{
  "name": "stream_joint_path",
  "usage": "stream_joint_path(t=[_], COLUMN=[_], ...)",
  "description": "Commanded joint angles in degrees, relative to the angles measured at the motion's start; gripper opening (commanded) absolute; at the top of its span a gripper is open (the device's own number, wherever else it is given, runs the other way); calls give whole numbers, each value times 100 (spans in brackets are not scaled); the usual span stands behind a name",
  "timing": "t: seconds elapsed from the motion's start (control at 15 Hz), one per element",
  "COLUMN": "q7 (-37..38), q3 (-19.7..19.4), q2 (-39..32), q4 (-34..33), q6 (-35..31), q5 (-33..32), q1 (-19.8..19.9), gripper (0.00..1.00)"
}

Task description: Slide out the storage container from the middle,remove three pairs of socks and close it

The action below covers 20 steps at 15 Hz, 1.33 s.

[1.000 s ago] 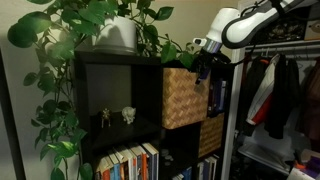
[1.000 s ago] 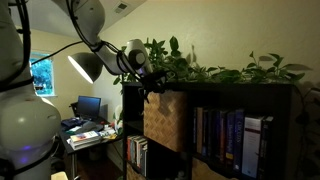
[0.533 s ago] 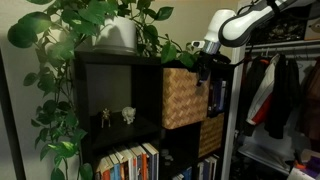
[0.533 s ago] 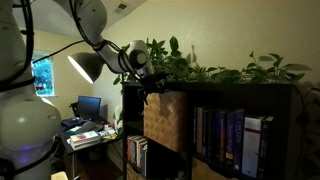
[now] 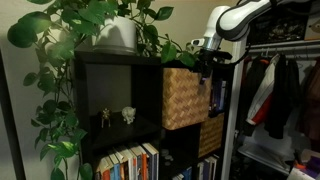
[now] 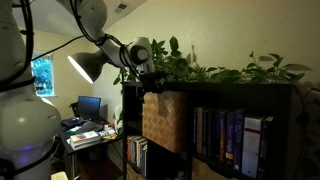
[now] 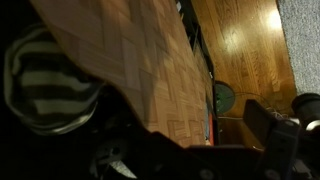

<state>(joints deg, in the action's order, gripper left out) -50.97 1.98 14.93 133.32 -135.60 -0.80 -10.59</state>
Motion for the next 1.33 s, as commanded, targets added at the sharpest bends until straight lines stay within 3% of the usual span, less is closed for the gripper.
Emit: stream_joint_path(t=[0.0,0.53,1.0,1.27], q7=[-283,-367,348,1061], q3=[-37,-34,92,145], q2=[327,550,467,458], q4=[124,199,-17,-314], q6=[532,928,429,511], q5=[333,366,54,-99], q1=[-111,-62,80,136], gripper=[100,100,100,100])
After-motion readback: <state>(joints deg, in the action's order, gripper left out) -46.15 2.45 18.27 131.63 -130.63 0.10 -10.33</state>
